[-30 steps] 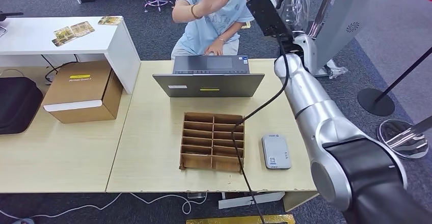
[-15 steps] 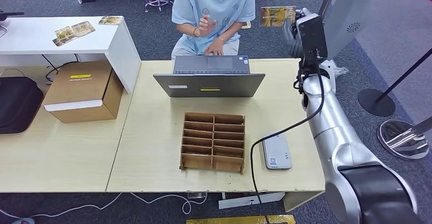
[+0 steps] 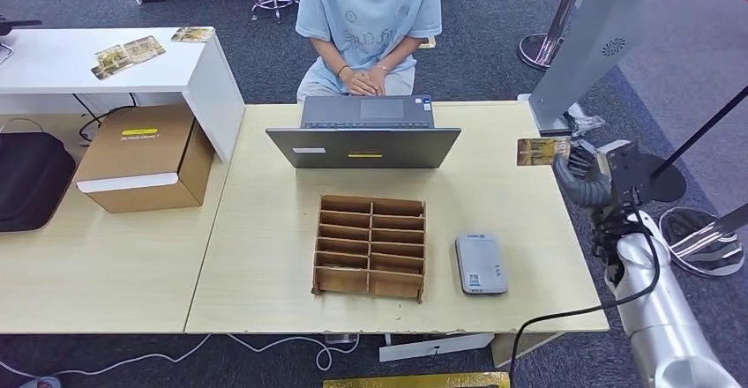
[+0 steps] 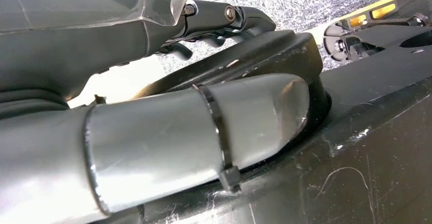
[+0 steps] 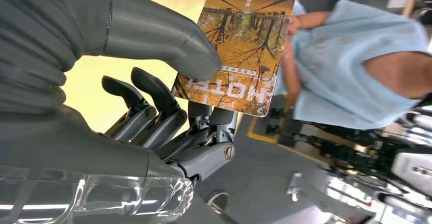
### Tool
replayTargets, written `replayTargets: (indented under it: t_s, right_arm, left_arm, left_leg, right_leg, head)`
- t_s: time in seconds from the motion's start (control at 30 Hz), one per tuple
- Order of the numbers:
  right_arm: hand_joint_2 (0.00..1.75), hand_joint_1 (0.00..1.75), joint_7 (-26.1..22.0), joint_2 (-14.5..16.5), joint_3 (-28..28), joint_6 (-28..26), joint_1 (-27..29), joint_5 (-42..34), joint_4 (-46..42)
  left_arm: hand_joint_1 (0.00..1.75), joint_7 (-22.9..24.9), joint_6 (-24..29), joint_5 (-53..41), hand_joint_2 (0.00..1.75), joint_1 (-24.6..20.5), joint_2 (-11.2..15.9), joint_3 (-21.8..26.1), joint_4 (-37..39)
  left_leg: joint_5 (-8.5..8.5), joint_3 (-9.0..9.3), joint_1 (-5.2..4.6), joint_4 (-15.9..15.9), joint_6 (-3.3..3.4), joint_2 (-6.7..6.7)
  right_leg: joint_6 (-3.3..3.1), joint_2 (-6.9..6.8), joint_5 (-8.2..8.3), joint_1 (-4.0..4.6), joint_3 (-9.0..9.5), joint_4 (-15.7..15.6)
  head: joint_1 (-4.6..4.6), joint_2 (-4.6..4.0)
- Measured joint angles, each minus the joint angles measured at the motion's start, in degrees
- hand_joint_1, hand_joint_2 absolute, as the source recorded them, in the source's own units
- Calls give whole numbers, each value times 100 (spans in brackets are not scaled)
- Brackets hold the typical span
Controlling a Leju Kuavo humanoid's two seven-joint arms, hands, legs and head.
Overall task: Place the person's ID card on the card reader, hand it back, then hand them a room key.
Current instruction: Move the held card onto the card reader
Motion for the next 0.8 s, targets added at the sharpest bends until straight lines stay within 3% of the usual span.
replayTargets:
  t_s: [0.33, 0.63, 0.8]
  right_arm:
    - [175, 175, 587, -355, -304, 525, 1161, 173, -683]
    - [175, 175, 662, -449, -335, 600, 1404, 199, -903]
    - [175, 175, 1181, -532, -287, 1175, 1541, -83, -898]
  left_arm:
    - [0, 30, -37, -52, 0, -5, 4, 35, 0]
    - [0, 78, -42, -57, 0, -17, 4, 36, 0]
    - [0, 94, -113, -184, 0, -27, 18, 35, 0]
  left_leg:
    - [-2, 0, 0, -1, 2, 9]
    - [-2, 2, -5, -1, 3, 14]
    - [-2, 1, -5, -1, 3, 9]
  right_leg:
    - [2, 6, -2, -1, -1, 1]
    - [2, 10, -1, -4, -1, 1]
    - [4, 4, -3, -4, 0, 1]
  head:
    - [-1, 0]
    - [1, 0]
    - [1, 0]
